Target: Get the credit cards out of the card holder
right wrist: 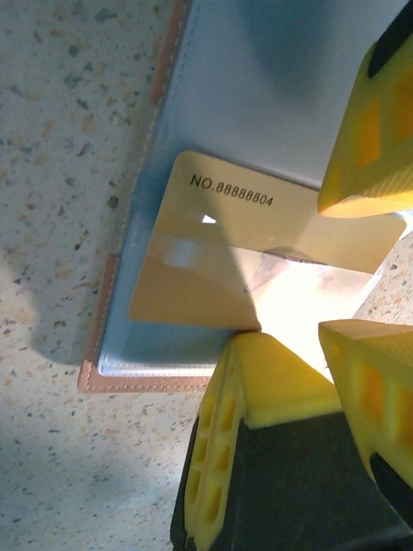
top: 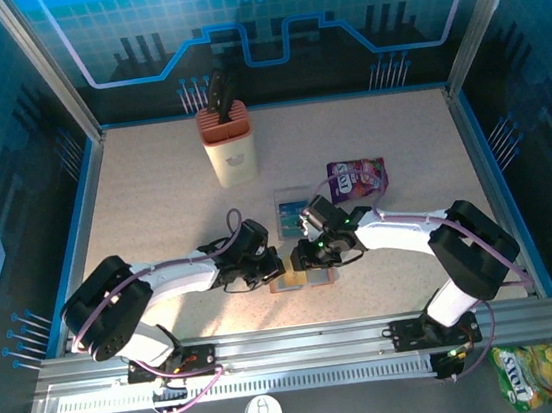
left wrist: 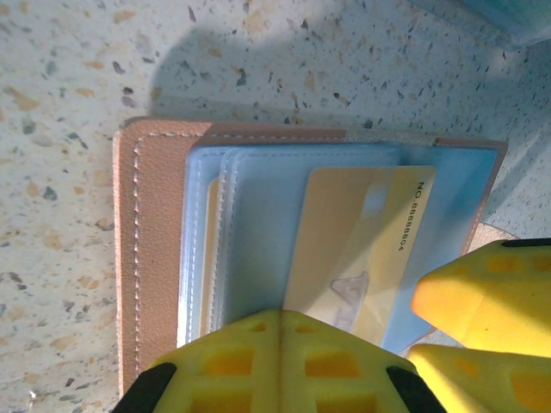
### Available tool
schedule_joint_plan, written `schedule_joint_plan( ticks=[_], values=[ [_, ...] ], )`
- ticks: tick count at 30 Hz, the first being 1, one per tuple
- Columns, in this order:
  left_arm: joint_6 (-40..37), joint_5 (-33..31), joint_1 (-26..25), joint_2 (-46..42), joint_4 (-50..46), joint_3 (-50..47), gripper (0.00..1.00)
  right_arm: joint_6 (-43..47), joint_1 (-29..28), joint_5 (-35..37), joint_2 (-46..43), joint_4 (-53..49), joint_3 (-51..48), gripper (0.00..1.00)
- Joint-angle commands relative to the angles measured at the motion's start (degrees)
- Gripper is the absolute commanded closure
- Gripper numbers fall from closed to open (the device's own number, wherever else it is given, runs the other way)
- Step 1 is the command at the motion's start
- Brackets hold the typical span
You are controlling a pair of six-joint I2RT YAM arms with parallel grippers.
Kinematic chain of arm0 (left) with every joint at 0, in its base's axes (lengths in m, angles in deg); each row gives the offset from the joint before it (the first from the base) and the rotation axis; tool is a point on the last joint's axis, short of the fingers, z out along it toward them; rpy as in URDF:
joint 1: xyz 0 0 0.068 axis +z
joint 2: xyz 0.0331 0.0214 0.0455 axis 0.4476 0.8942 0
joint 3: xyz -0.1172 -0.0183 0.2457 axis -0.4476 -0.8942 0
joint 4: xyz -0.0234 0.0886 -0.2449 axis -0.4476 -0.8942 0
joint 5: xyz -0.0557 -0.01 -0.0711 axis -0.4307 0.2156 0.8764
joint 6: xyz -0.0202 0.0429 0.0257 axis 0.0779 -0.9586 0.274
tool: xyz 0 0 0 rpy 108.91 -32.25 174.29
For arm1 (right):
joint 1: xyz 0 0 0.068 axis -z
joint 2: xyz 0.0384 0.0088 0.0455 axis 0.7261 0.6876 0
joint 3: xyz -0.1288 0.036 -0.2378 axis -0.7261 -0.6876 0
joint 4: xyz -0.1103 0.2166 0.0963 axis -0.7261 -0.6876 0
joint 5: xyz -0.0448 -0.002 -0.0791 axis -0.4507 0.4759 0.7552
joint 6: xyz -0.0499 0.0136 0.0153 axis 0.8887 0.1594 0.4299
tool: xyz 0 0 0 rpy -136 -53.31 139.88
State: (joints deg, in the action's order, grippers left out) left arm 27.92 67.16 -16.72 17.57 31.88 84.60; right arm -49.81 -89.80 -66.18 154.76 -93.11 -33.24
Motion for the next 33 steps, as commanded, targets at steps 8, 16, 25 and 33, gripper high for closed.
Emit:
schedule_joint_plan(
  ticks=[8, 16, 25, 33],
  values=[
    [0.3, -1.0, -0.3, -0.3, -2.3, -1.2, 1.0, -1.5, 1.3, -3.9, 0.5, 3.9, -2.6, 0.64],
    [0.4, -1.1, -0.2, -0.5, -2.4, -1.2, 1.0, -1.6, 1.5, -3.8, 0.9, 4.3, -3.0, 0.63],
    [0.5, -1.2, -0.2, -0.6, -2.5, -1.5, 1.0, -1.8, 1.8, -2.9, 0.0, 4.1, -3.3, 0.63],
    [0.7, -1.2, -0.2, -0.5, -2.2, -1.5, 1.0, -2.0, 2.1, -3.0, 0.2, 4.7, -4.0, 0.64]
  ],
)
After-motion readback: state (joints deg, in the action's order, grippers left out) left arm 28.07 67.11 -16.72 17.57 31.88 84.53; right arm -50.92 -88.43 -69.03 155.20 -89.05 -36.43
